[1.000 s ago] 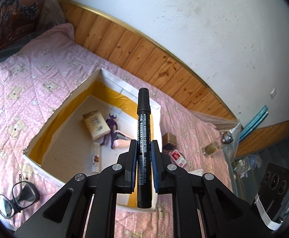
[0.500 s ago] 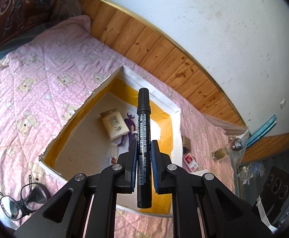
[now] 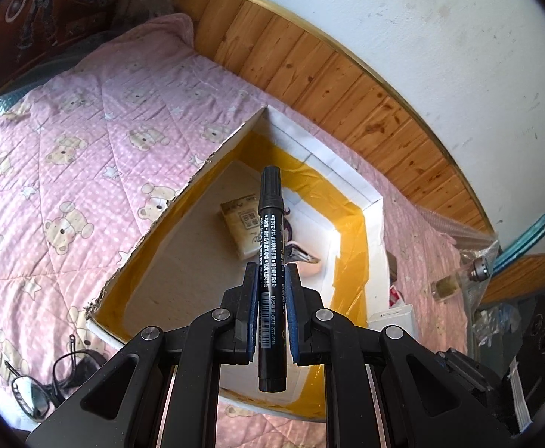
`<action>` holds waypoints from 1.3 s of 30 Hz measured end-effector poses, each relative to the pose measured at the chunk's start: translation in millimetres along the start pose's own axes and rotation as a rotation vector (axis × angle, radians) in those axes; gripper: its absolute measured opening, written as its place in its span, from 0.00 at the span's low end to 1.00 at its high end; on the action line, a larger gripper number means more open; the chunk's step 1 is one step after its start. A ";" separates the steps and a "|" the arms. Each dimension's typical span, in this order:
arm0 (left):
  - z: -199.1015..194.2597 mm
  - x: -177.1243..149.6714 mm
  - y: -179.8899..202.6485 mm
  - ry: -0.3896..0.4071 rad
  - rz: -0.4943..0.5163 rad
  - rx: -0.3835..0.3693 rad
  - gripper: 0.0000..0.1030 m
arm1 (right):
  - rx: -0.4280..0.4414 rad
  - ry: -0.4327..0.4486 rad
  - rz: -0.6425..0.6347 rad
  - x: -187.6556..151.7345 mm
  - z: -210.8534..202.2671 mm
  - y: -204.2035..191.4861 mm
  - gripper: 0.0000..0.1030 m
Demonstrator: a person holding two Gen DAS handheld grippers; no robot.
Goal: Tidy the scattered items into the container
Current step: 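Lift the marker and eraser and carry both over the white box, then lower the marker and eraser into the box and open both tools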
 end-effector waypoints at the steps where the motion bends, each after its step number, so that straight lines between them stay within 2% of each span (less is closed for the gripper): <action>1: 2.6 -0.4 -1.0 -0.006 0.001 0.008 0.13 | -0.002 -0.004 -0.007 0.7 2.5 -0.5 0.22; 11: 22.3 -2.3 -7.6 -0.048 0.040 0.124 0.14 | -0.057 -0.073 -0.099 3.4 28.7 -2.9 0.22; 20: 40.5 -9.6 -11.2 -0.112 0.053 0.188 0.14 | -0.146 -0.145 -0.223 2.5 52.2 -2.2 0.22; 28: 47.0 -12.3 -15.9 -0.134 0.028 0.193 0.14 | -0.193 -0.194 -0.298 0.3 68.4 -8.8 0.22; 33: 46.3 -12.3 -26.5 -0.141 -0.031 0.185 0.14 | -0.212 -0.202 -0.279 2.1 71.7 -3.4 0.23; 39: 42.4 -12.5 -25.1 -0.133 -0.027 0.182 0.19 | -0.213 -0.197 -0.250 -0.1 64.4 2.0 0.23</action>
Point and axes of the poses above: each gripper's, at about its wrist camera, not at the fingertips, and z roughly the way its jaws point, y to its right, x to its top, the point moved 5 cm from there along z, roughly the way its jaws point, and after that the axes turned 14 degrees about -x, right-handed, at the moved point
